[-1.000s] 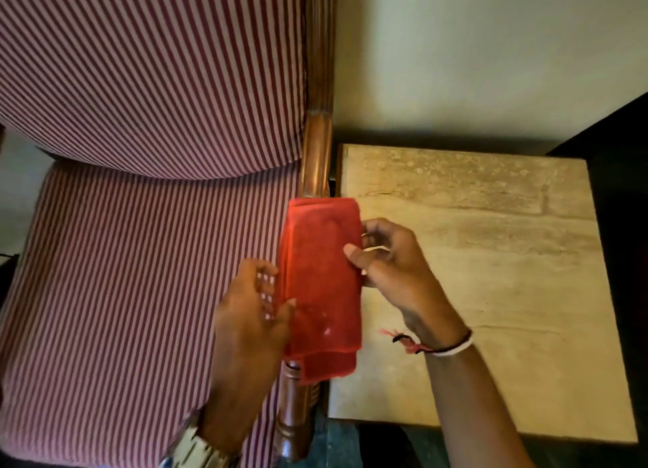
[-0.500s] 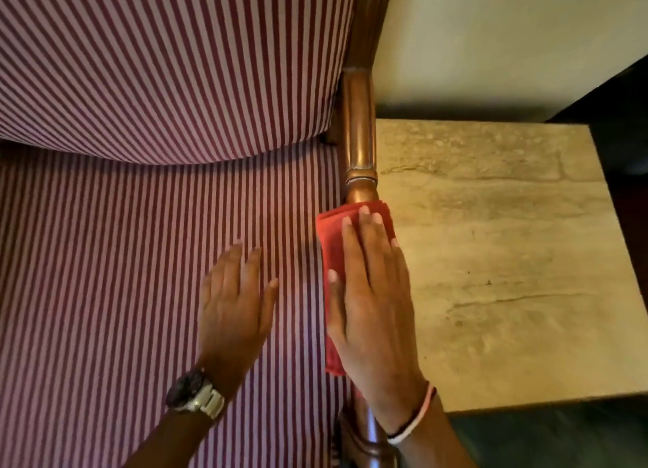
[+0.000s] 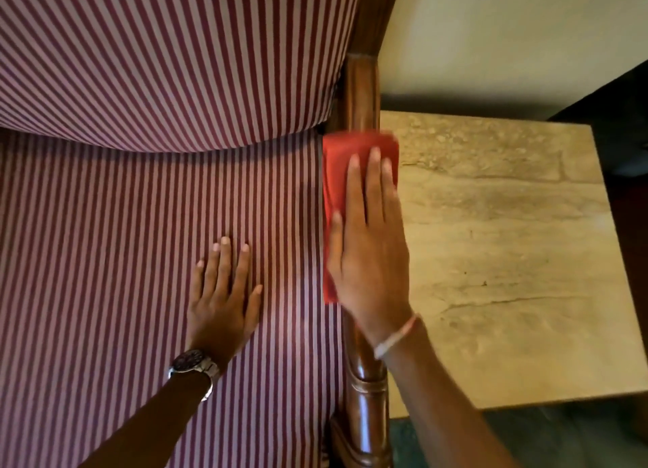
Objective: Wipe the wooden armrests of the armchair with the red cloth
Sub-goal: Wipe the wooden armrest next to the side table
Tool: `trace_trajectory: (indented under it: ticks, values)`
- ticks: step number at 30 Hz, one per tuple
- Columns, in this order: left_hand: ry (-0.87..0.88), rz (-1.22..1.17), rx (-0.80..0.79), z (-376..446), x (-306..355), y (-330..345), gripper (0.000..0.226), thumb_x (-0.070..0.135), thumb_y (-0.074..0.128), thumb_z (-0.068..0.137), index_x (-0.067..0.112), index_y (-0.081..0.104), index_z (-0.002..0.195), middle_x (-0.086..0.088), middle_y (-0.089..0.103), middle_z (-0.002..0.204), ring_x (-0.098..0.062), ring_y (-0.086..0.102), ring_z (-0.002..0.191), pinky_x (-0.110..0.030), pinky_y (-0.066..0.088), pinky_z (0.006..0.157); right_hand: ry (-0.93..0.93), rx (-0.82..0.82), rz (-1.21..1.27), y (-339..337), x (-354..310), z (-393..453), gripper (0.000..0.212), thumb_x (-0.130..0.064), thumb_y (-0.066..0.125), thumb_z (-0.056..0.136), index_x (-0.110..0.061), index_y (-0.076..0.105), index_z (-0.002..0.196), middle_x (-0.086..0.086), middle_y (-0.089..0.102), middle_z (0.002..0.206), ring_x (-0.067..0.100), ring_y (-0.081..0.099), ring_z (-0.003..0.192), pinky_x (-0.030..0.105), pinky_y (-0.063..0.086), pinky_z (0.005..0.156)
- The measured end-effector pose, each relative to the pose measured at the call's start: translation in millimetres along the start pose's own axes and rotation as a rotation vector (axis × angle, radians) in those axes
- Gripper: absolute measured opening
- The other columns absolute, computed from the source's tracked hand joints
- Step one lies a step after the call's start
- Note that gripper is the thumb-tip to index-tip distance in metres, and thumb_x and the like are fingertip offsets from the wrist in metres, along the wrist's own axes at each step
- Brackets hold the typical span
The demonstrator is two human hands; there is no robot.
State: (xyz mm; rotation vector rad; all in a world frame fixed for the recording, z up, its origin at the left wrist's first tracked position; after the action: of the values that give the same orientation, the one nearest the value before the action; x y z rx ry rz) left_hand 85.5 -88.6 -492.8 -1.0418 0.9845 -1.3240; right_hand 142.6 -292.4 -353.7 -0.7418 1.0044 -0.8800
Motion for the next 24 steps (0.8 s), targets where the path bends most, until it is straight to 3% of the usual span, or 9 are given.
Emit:
trace_trajectory:
  ticks: [3,5,11,13,19,21,24]
  values:
    - [0.003,0.028,-0.079,-34.3,-5.0,68.2,0.064,0.044,0.030,0.102,0.010,0.026,0.156,-0.023,0.022,0.165,-0.035,0.023,0.154,-0.054,0.024,0.124,0.055,-0.112,-0.006,64.2,26.9,-116.9,0.064,-0.031,0.033,0.107,-0.016,0.007,0.163,0.008,0.002,0.173,0.024,0.004,0.161,0.048,0.025,0.128]
    - [0.018,0.043,-0.128,-61.0,-6.7,112.9,0.065,0.045,0.029,0.102,0.010,0.025,0.157,-0.023,0.021,0.165,-0.035,0.023,0.154,-0.053,0.024,0.124,0.098,-0.181,-0.003,103.5,46.2,-151.8,0.066,-0.031,0.035,0.104,-0.016,0.007,0.163,0.008,0.003,0.173,0.025,0.004,0.161,0.047,0.025,0.127]
    - [0.024,0.052,-0.206,-107.4,-12.9,203.2,0.064,0.042,0.033,0.101,0.009,0.028,0.156,-0.024,0.024,0.164,-0.036,0.025,0.153,-0.052,0.022,0.124,0.109,-0.268,0.029,217.3,88.5,-73.7,0.063,-0.030,0.036,0.108,-0.015,0.009,0.163,0.014,0.005,0.172,0.030,0.001,0.160,0.050,0.019,0.128]
    - [0.022,0.032,-0.250,-123.7,-9.6,232.9,0.064,0.041,0.035,0.101,0.008,0.029,0.155,-0.024,0.025,0.163,-0.036,0.025,0.153,-0.054,0.024,0.123,0.154,-0.287,0.028,247.0,106.6,-81.8,0.062,-0.030,0.034,0.109,-0.016,0.008,0.163,0.014,0.003,0.172,0.029,0.000,0.160,0.049,0.019,0.128]
    - [0.008,0.004,-0.303,-185.8,-9.9,263.2,0.064,0.043,0.034,0.101,0.007,0.032,0.154,-0.025,0.027,0.162,-0.037,0.027,0.152,-0.056,0.028,0.121,0.219,-0.422,0.004,230.3,93.3,-274.9,0.067,-0.033,0.039,0.105,-0.018,0.009,0.163,0.009,0.003,0.173,0.027,0.005,0.160,0.047,0.027,0.125]
    - [0.004,0.003,-0.306,-191.6,-16.8,260.2,0.064,0.044,0.034,0.101,0.008,0.031,0.154,-0.024,0.026,0.163,-0.036,0.026,0.152,-0.056,0.028,0.121,0.216,-0.451,-0.017,238.7,91.4,-267.5,0.069,-0.033,0.038,0.103,-0.018,0.008,0.163,0.011,0.003,0.173,0.029,0.004,0.160,0.048,0.025,0.126]
    - [-0.019,-0.007,-0.292,-178.8,-21.4,253.0,0.065,0.043,0.036,0.100,0.009,0.030,0.155,-0.024,0.025,0.163,-0.036,0.025,0.152,-0.057,0.028,0.121,0.146,-0.443,0.006,258.3,85.6,-190.4,0.068,-0.032,0.037,0.104,-0.018,0.005,0.163,0.014,0.001,0.173,0.030,-0.001,0.160,0.052,0.020,0.129]
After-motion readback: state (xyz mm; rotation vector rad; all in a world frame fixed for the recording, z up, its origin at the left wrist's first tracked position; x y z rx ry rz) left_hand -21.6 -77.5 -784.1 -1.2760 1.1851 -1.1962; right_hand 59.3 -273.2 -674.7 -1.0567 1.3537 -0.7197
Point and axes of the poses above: each hand's wrist, its own z-axis towards the middle knuckle, its own y-axis out of the palm, x = y × z, the point moved 10 cm from there along z, towards the middle knuckle
